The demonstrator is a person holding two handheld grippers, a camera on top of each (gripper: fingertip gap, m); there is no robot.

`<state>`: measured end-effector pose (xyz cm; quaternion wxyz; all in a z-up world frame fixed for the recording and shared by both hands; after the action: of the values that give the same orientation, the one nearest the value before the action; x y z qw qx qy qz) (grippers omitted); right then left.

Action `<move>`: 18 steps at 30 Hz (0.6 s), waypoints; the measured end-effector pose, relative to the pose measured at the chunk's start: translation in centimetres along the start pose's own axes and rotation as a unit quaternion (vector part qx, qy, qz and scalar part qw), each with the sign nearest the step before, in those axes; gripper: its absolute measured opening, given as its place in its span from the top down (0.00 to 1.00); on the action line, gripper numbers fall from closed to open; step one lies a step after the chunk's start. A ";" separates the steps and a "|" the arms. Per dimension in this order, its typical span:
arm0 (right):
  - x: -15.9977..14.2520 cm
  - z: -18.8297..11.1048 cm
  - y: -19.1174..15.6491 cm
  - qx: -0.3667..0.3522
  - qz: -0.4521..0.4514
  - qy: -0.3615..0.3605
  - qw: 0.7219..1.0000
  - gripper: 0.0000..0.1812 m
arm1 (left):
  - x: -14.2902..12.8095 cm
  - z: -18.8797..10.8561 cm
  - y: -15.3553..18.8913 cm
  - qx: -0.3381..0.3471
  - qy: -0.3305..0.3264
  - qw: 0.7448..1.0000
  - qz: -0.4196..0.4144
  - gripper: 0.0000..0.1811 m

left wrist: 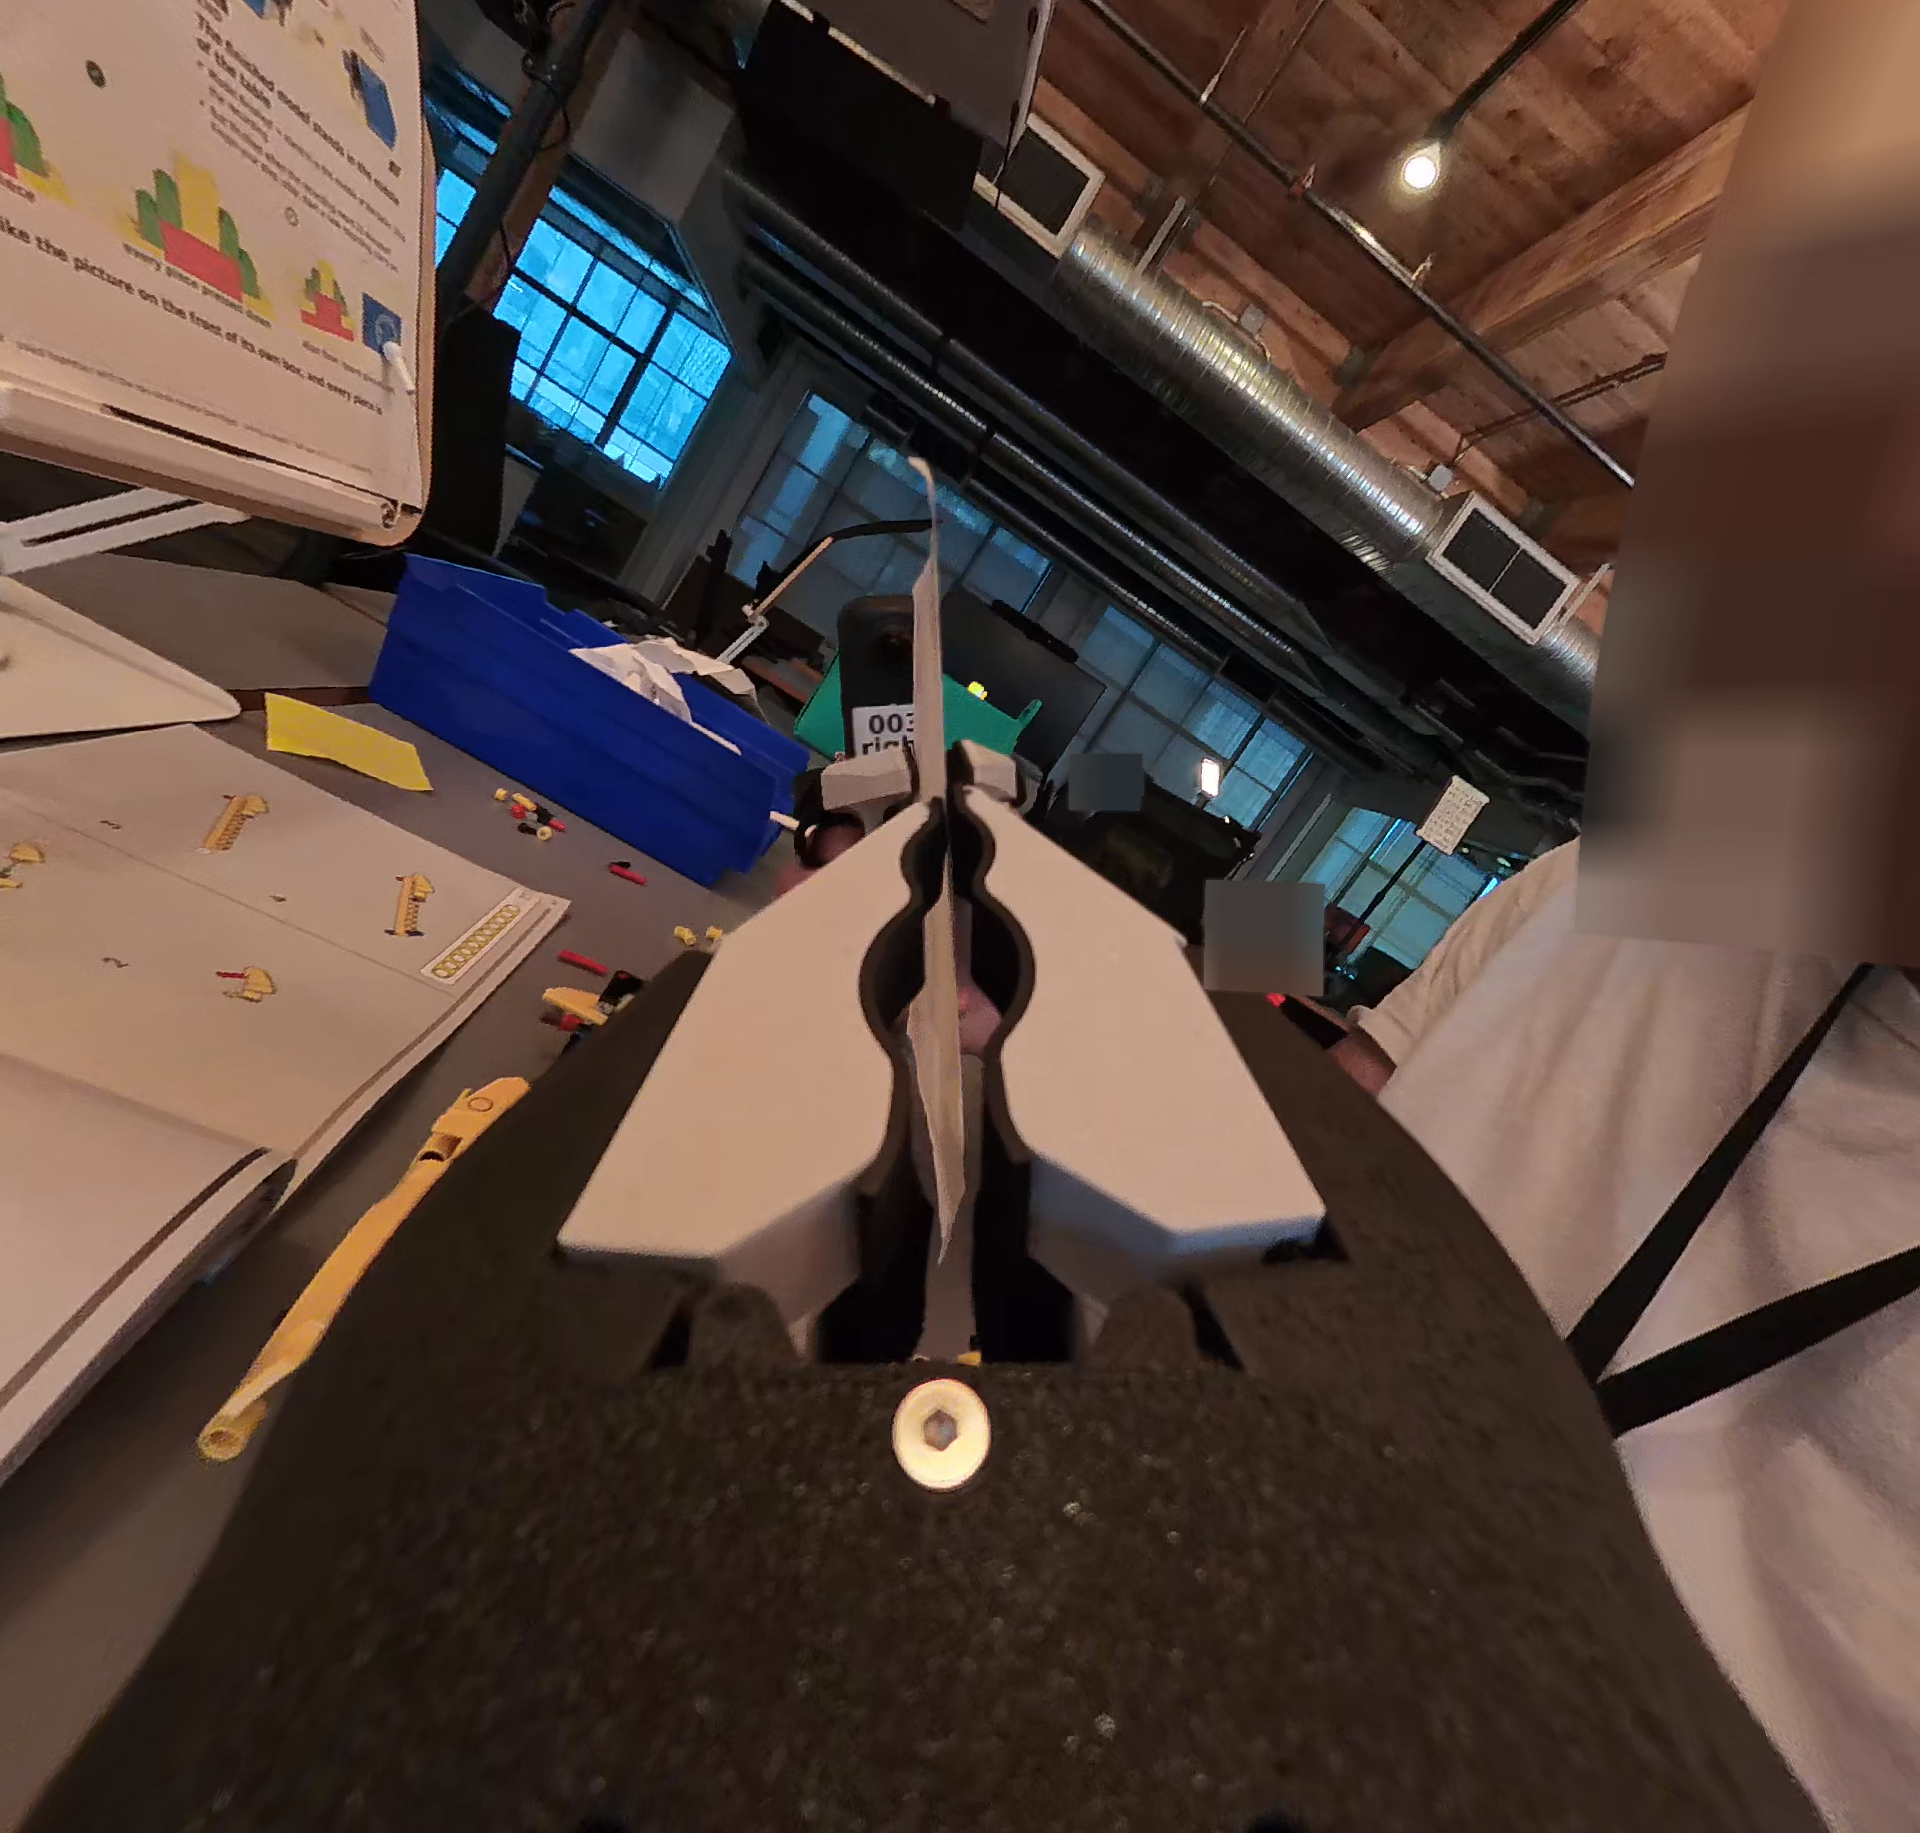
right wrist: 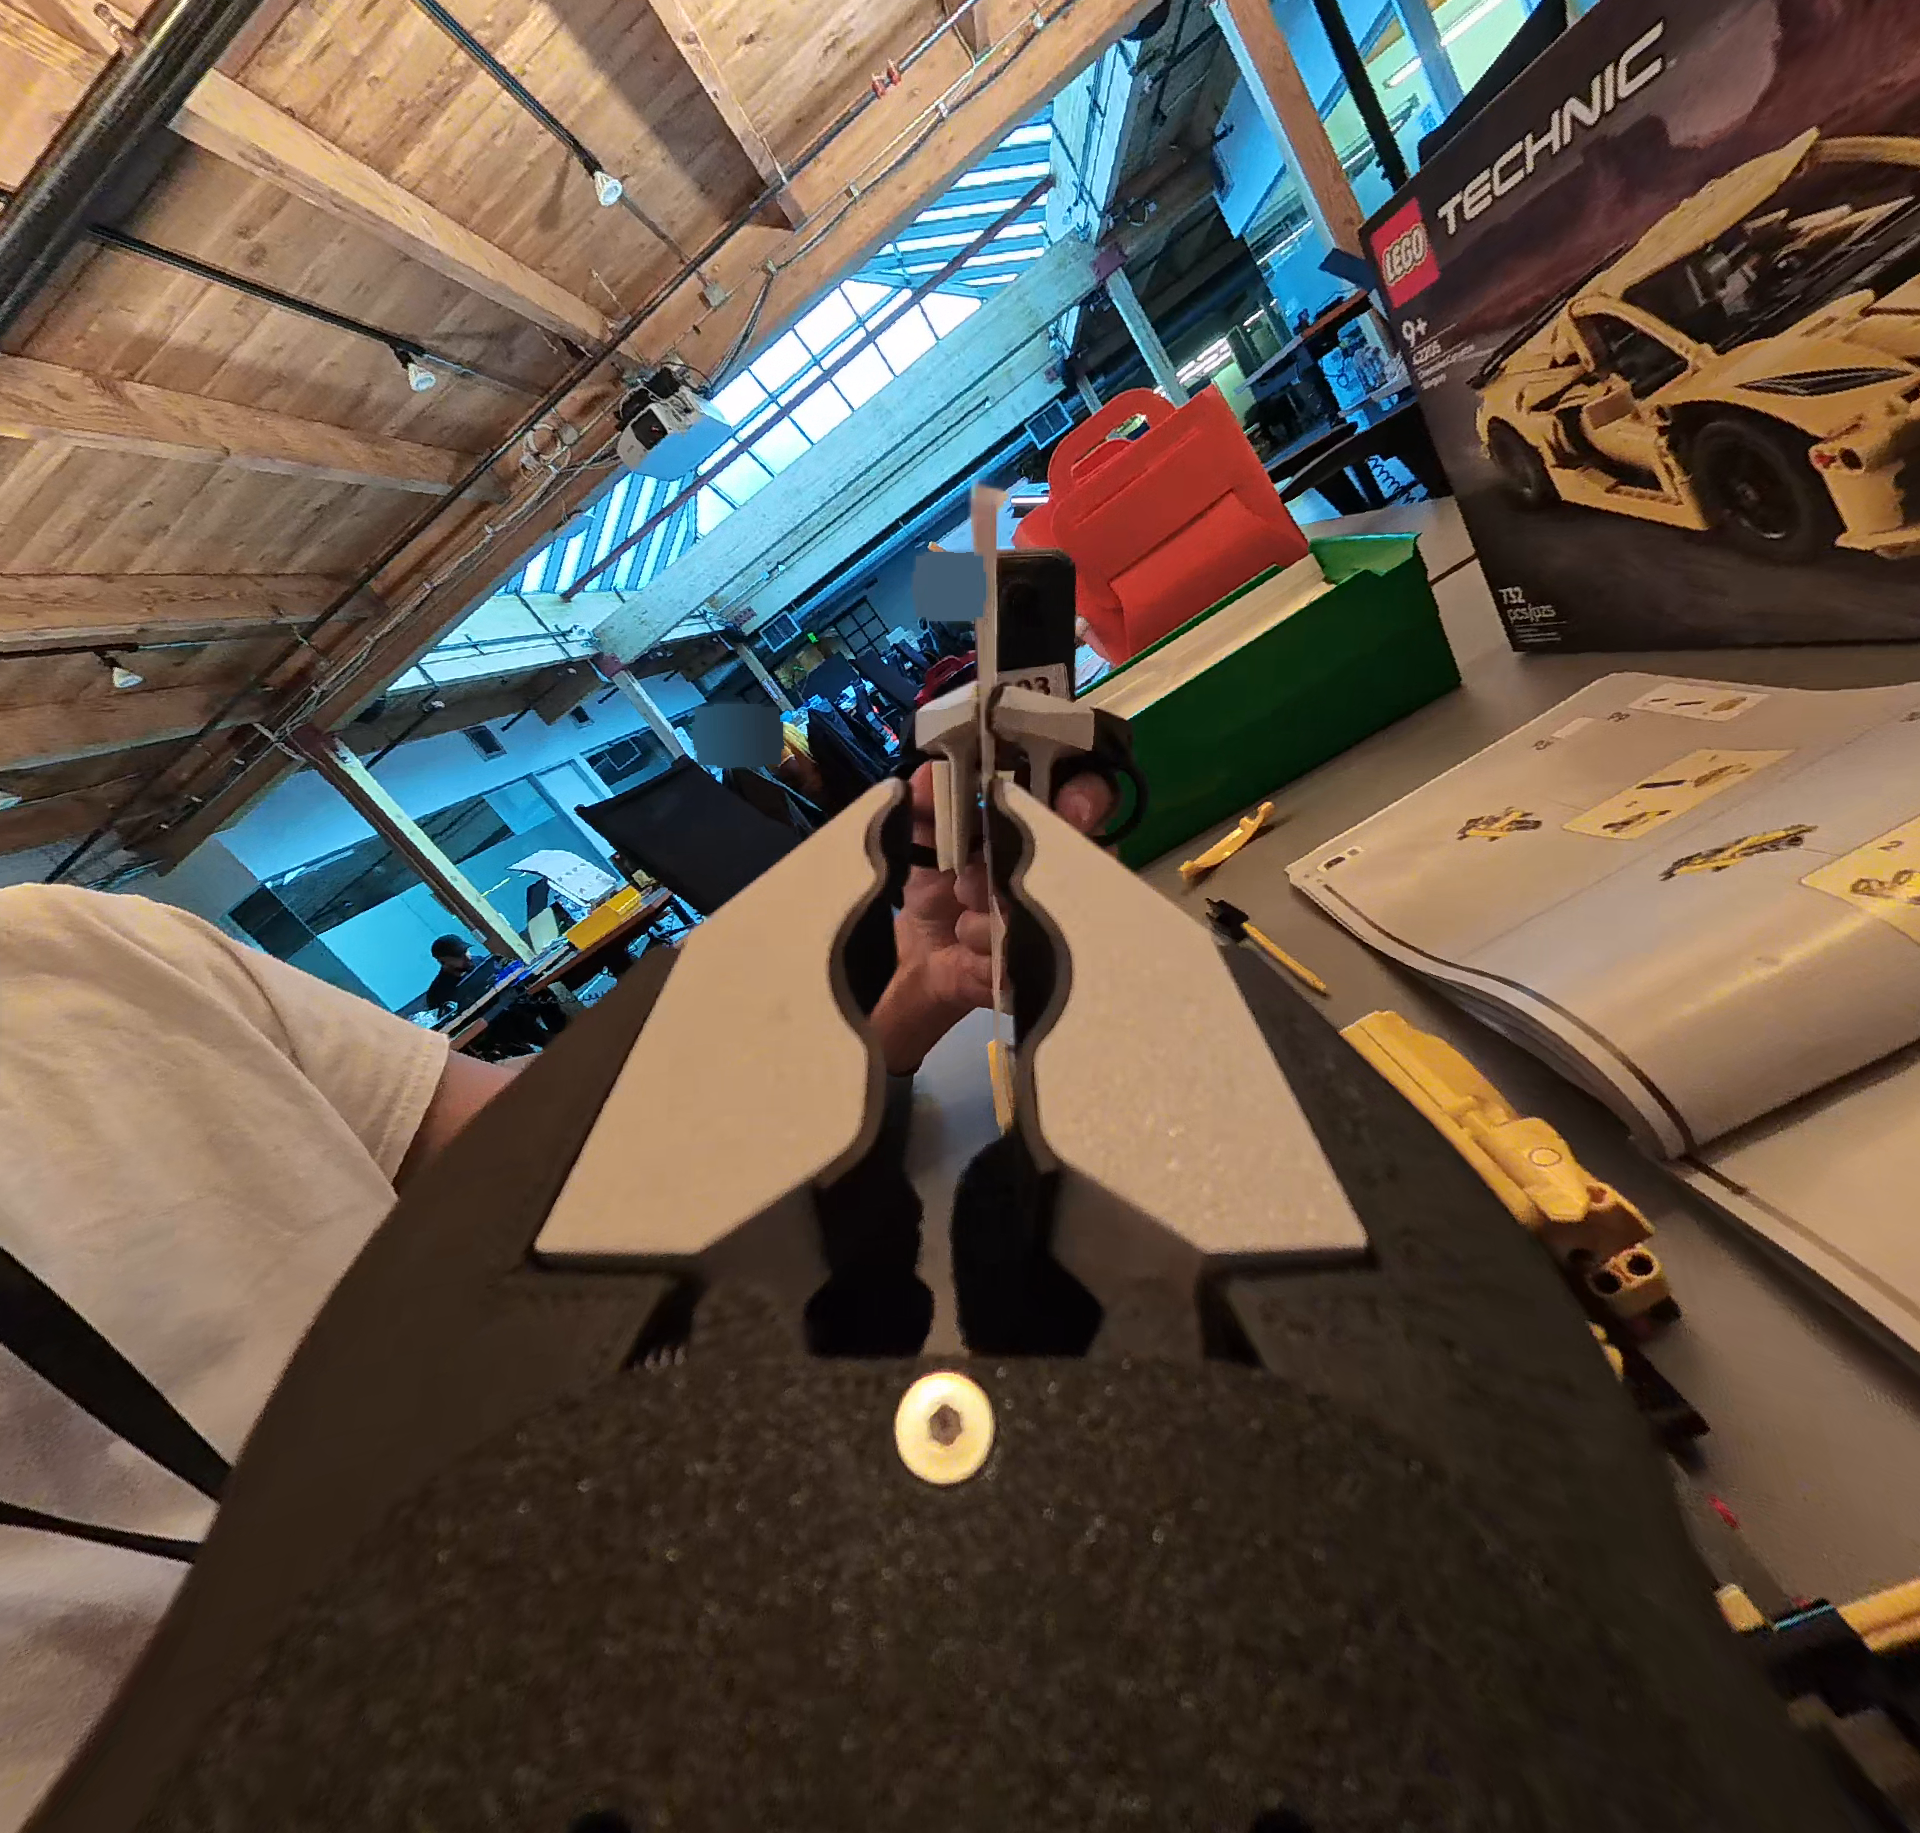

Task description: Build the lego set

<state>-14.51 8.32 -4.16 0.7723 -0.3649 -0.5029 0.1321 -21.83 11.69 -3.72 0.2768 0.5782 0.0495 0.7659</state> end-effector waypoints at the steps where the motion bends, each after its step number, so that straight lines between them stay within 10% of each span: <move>1: 0.0 0.0 0.1 0.000 0.002 0.000 1.000 0.93 | -0.1 0.1 0.0 0.001 -0.004 1.000 0.001 1.00; 18: 1.2 -1.5 1.8 -0.018 0.049 0.035 0.998 1.00 | 0.0 0.7 -0.2 0.046 -0.006 0.997 0.063 1.00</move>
<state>-12.33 9.62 -4.92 0.7756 -0.4074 -0.4589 0.1477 -21.15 11.68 -3.62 0.2011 0.5973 0.0462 0.7750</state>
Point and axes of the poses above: each gripper's, where its closed fingertips meet, z out along the fingers, x out of its top, y = z × x across the jaws, the point moved 1 cm from there along -z, back along the fingers, and after that the axes turned 10 degrees about z, right-handed, at the moved point
